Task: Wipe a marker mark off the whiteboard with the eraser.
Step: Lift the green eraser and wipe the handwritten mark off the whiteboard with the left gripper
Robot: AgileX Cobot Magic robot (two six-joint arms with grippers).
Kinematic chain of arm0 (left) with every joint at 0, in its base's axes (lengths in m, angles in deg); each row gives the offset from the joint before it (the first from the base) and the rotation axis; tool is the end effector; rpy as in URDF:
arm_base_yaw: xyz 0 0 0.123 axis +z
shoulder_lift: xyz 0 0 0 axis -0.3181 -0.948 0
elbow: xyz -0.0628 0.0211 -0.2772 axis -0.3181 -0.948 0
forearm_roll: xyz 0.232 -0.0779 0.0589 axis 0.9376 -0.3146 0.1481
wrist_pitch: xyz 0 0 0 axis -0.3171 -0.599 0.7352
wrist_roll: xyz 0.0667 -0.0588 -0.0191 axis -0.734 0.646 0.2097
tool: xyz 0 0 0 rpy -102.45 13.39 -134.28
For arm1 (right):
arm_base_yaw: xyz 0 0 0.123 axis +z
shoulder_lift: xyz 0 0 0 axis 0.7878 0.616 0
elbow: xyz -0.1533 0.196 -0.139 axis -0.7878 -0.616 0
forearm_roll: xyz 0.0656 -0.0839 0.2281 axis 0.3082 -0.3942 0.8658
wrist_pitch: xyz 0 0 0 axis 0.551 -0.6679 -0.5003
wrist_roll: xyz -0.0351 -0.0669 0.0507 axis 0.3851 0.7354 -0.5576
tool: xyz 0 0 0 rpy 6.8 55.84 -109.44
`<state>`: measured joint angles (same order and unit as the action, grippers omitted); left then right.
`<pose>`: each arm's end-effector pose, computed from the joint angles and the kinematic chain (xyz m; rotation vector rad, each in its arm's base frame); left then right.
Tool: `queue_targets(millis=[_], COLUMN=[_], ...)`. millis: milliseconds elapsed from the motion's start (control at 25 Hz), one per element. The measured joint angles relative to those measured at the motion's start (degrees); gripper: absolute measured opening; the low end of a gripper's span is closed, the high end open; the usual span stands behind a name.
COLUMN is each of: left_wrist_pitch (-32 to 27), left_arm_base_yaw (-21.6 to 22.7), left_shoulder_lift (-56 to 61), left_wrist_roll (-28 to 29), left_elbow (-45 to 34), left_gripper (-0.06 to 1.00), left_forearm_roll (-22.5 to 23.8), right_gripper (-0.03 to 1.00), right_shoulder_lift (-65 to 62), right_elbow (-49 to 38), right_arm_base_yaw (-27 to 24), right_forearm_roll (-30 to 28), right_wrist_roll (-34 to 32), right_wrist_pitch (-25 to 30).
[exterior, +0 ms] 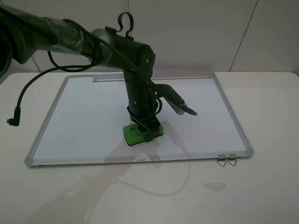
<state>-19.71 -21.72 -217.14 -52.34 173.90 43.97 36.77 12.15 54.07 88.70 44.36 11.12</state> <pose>0.3376 -0.2925 0.0888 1.5913 2.6164 -0.1033 -0.0082 -0.0004 0.2852 -0.0840 2.0041 -0.0069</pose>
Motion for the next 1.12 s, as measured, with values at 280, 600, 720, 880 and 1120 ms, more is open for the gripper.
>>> queue_targets(millis=[280,600,720,880,1120], left_wrist_pitch=[2.1,2.4,2.1,1.1,-1.6], left_arm_base_yaw=[4.6,8.9,8.4,6.2,0.7], left_shoulder_lift=[0.0,-0.1,-0.1,-0.2,-0.2], left_wrist_roll=[0.7,1.7,1.8,1.4,0.4], left_elbow=[0.0,0.2,0.2,0.2,0.2], left_gripper=[0.60,0.60,0.60,0.60,0.60], left_forearm_roll=[-0.1,-0.1,0.5,3.1,2.9], right_gripper=[0.82,0.82,0.82,0.82,0.82], right_shoulder_lift=[0.0,0.0,0.0,0.0,0.0], right_elbow=[0.0,0.0,0.0,0.0,0.0], right_arm_base_yaw=[0.0,0.0,0.0,0.0,0.0], right_forearm_roll=[0.0,0.0,0.0,0.0,0.0], right_wrist_roll=[0.0,0.0,0.0,0.0,0.0], right_wrist_pitch=[0.0,0.0,0.0,0.0,0.0])
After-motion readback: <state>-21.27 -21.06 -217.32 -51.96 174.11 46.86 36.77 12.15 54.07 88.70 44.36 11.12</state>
